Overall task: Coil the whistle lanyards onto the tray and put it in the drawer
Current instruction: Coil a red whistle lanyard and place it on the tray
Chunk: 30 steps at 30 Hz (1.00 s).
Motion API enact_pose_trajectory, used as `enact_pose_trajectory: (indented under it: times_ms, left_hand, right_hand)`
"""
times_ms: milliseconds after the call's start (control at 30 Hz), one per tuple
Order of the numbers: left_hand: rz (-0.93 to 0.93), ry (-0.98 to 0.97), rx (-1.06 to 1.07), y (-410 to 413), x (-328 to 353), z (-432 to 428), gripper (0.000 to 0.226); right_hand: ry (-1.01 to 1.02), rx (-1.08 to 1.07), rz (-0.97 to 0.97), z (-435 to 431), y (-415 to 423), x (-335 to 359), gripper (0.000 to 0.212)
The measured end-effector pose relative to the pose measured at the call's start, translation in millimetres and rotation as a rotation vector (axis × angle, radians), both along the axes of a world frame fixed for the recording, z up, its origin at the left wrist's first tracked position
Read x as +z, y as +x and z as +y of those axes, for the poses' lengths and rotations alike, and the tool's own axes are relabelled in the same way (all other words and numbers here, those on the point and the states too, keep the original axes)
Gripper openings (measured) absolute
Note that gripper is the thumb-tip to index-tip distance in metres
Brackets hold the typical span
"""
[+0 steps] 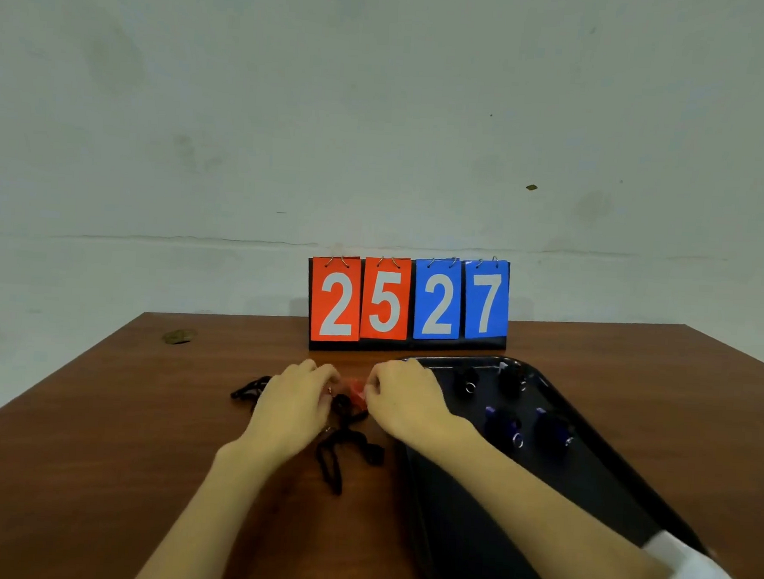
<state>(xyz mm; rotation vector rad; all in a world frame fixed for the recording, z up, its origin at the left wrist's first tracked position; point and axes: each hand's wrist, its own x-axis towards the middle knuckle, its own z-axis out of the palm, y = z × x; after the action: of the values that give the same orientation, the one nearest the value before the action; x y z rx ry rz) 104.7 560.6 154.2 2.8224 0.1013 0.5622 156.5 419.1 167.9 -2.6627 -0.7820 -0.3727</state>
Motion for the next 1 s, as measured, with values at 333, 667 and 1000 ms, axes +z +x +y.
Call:
enact_pose_trajectory:
  times_ms: [333,667,1000]
  left_hand:
    - [0.139,0.216,0.007,6,-16,1,0.034]
    - [-0.206,-0.856,-0.225,-5,12,-43,0.059]
    - [-0.049,-1.128,-0.377,-9,21,-62,0.063]
  right_hand:
    - [-0.135,-0.127,0.144,34,29,-12,0.024]
    - [1.057,0.135,0.737,-2,-4,37,0.023]
    - [0.954,0.334,0.966,-69,-13,84,0.017]
